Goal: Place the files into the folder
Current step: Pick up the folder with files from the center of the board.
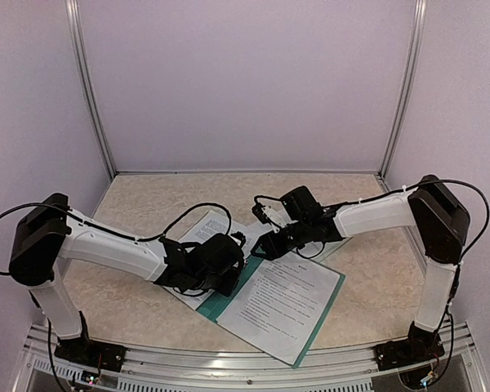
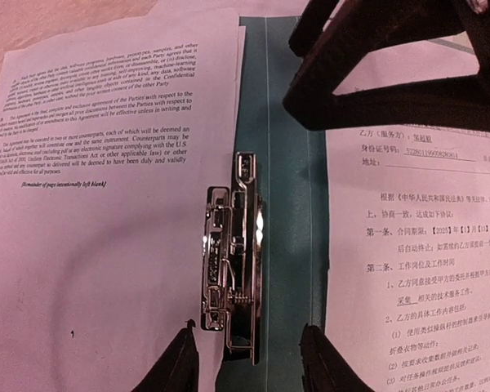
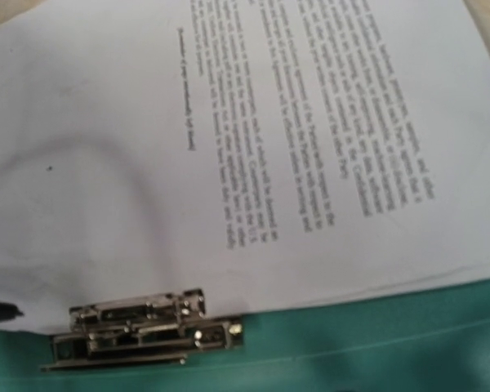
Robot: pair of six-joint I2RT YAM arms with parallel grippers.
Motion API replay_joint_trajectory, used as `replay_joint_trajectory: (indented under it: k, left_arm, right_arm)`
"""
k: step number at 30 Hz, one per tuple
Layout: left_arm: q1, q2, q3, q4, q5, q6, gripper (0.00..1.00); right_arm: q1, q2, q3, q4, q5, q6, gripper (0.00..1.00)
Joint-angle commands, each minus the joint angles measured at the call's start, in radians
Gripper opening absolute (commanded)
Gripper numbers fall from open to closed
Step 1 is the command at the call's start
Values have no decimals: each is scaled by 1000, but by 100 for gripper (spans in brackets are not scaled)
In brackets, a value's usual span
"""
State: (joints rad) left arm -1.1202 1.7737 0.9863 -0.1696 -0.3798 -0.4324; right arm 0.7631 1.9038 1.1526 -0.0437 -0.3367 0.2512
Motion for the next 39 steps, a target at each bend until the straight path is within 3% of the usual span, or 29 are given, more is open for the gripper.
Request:
replay_joint_trajectory:
  k: [1, 5, 9, 15, 20, 27, 31, 39]
  left_arm:
    - [-1, -55, 20, -19, -12, 7, 45]
    - [23, -121, 9, -54, 1, -34, 57]
    - [67, -197, 21, -175, 46, -121, 78]
    - [116, -286, 33, -289, 219, -150, 82]
    - [38, -384, -1, -367, 329, -43, 81]
    - [-94, -366, 81, -538, 412, 122, 83]
    - [-209, -298, 80, -517, 332, 325, 85]
    - [-267, -152, 98, -479, 337, 595, 85]
  right_arm:
    - [2, -56, -32, -2, 13, 0, 47]
    - [5, -142, -100, -25, 94, 8, 50]
    - [11, -311, -235, -47, 207, 65, 63]
    - [19, -600, -484, -104, 371, 253, 77]
    - [12, -652, -541, -209, 441, 327, 80]
    - [-127, -567, -553, -154, 274, 231, 83]
    - [-213, -486, -532, -115, 134, 149, 83]
    - [-288, -368, -490, -86, -46, 31, 82]
